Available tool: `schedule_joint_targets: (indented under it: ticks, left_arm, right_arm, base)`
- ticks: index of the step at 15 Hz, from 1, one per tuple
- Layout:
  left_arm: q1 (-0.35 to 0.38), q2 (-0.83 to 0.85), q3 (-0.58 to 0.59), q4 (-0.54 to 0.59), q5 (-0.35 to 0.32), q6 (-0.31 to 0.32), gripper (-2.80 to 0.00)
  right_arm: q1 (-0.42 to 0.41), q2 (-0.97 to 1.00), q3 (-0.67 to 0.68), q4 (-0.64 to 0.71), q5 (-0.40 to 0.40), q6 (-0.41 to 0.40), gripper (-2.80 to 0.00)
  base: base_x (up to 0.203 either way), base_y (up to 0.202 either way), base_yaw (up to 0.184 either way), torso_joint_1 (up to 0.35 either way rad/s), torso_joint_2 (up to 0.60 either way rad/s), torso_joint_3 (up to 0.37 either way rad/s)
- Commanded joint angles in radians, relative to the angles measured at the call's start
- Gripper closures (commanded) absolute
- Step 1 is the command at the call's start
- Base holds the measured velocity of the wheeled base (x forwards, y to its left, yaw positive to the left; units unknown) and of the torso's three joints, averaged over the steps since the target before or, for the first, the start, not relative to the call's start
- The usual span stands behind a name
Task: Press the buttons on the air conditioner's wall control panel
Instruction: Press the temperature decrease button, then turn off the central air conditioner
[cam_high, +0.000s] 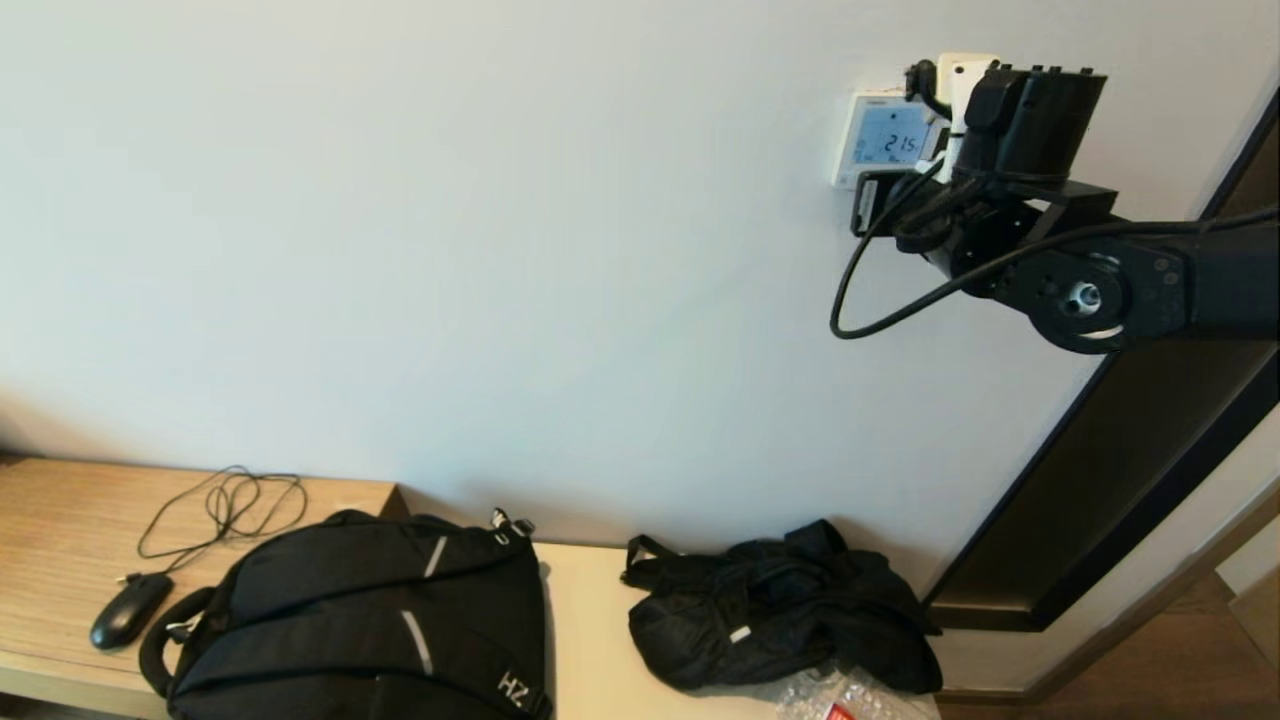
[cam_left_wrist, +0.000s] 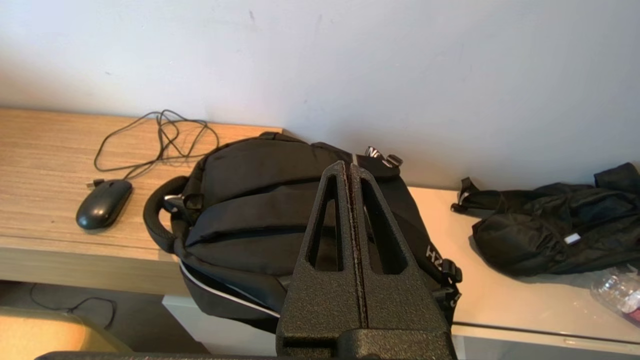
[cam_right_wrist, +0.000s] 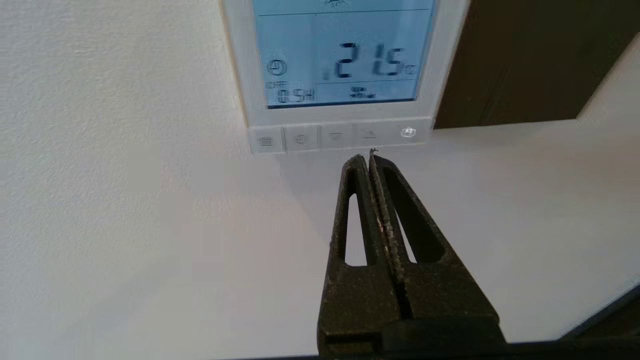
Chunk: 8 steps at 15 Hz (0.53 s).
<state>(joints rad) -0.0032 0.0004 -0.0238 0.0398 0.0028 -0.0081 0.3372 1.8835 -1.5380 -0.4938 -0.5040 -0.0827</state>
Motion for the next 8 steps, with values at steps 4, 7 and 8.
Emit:
schedule_joint_targets:
  ticks: [4, 7, 8]
  left_arm:
    - [0.0, 0.0, 0.0, 0.0, 0.0, -0.001, 0.0]
    - [0.0, 0.0, -0.001, 0.0, 0.0, -0.001, 0.0]
    - [0.0, 0.0, -0.001, 0.0, 0.0, 0.0, 0.0]
  right_arm:
    - [-0.014, -0.172, 0.194, -0.04, 0.005, -0.001, 0.0]
    - [-0.088, -0.251, 0.282, -0.039, 0.016, 0.0, 0.0]
    - [-0.099, -0.276, 0.313, -0.038, 0.017, 0.0, 0.0]
  base:
    - [0.0, 0.0, 0.0, 0.0, 0.0, 0.0]
    - [0.0, 0.0, 0.0, 0.0, 0.0, 0.0]
    - [0.0, 0.0, 0.0, 0.0, 0.0, 0.0]
